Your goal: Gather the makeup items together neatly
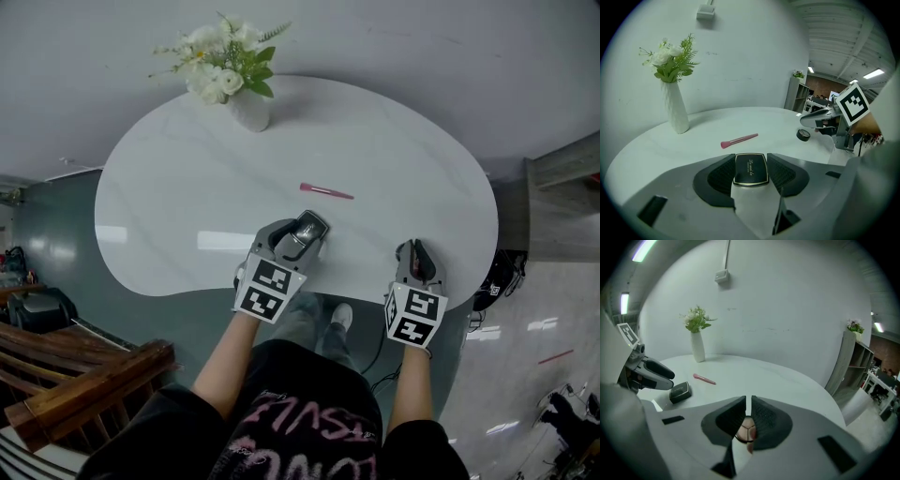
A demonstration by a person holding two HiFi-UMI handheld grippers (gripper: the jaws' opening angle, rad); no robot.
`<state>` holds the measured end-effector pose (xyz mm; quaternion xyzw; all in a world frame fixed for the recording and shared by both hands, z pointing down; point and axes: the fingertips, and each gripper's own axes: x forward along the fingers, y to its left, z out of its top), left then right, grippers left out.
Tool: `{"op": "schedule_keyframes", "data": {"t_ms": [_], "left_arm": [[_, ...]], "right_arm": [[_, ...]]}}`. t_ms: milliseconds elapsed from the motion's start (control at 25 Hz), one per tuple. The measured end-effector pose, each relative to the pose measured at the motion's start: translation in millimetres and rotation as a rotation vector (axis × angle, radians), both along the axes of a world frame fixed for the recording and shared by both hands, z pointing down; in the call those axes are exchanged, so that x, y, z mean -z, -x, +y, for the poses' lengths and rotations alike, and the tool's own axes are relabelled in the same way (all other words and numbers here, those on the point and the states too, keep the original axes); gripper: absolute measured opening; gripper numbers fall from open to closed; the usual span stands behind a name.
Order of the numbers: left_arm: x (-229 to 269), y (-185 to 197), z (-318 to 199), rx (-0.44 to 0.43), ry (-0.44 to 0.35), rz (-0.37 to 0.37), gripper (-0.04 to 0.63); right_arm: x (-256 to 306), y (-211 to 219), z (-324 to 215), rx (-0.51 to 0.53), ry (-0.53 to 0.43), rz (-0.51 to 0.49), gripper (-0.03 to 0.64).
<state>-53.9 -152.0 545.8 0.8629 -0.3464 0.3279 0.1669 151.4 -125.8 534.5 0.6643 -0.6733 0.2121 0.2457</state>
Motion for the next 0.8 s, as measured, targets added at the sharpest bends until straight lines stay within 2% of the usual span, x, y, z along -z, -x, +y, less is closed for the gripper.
{"op": "schedule_keyframes", "data": {"t_ms": [120, 280, 520, 800], "left_arm": [[-10, 5, -1, 0.003, 0.032, -0.031, 0.235], [-17, 3, -7, -0.013, 0.064, -0.045, 0.279], [-32, -2, -7, -0.049, 0.123, -0.088, 0.296], [-36, -6, -9, -0.042, 0.181, -0.068, 0.298]], "right_arm": [[1, 7, -5, 0.020, -0.007, -0.004, 0.072], [1, 19, -11, 0.054, -0.008, -0.008, 0.069], [-2, 27, -16, 0.072, 0.006, -0.006, 0.069], [-3, 24, -16, 0.068, 0.016, 0.013, 0.069]]}}
